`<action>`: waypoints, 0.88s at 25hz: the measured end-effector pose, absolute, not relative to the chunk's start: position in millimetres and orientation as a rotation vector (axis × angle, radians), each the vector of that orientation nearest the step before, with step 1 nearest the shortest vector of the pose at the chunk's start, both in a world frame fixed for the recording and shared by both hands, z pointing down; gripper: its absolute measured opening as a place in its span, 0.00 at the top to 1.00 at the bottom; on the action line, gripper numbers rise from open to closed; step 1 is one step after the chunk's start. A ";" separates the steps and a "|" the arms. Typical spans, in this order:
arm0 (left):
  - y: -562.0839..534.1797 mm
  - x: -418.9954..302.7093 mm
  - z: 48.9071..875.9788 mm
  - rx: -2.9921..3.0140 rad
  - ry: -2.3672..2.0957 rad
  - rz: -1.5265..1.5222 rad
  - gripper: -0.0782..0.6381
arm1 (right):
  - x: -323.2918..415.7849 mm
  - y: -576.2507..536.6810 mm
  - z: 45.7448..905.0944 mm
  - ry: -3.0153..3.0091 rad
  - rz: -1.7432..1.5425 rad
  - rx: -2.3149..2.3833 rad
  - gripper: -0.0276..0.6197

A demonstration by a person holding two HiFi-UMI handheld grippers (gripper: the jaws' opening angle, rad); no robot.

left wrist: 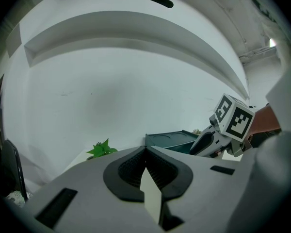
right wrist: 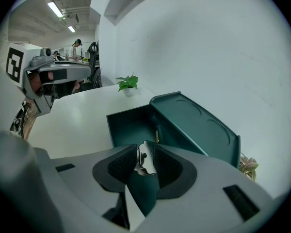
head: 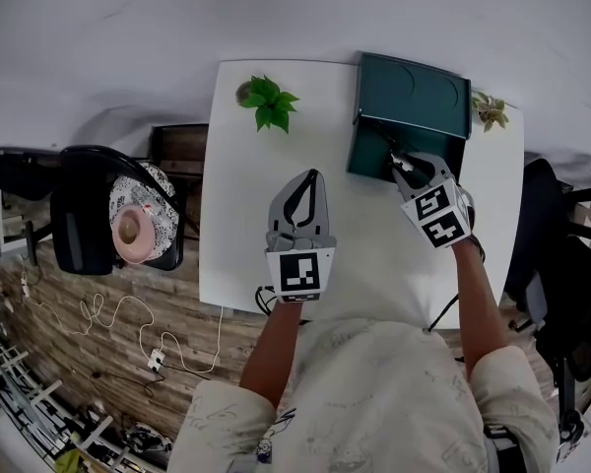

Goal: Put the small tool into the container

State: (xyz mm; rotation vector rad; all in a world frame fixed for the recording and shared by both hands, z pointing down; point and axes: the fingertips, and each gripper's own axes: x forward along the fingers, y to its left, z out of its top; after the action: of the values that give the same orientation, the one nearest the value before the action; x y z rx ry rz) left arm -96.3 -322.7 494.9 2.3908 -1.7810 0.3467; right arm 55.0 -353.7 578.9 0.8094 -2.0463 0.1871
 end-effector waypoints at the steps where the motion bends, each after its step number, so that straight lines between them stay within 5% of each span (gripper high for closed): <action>1: -320.9 -95.5 493.5 2.394 -1.783 0.348 0.88 | 55.7 -352.4 577.2 -2.049 0.185 0.814 0.77; 22: -271.3 -68.3 472.8 2.440 -1.785 0.383 0.88 | 89.4 -302.5 550.3 -2.112 0.235 0.951 0.77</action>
State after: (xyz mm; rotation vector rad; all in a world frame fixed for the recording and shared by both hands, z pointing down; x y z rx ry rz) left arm -68.3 -271.3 472.8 2.4402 -1.7849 0.3833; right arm 89.4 -302.5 550.3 0.9506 -2.1119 0.2346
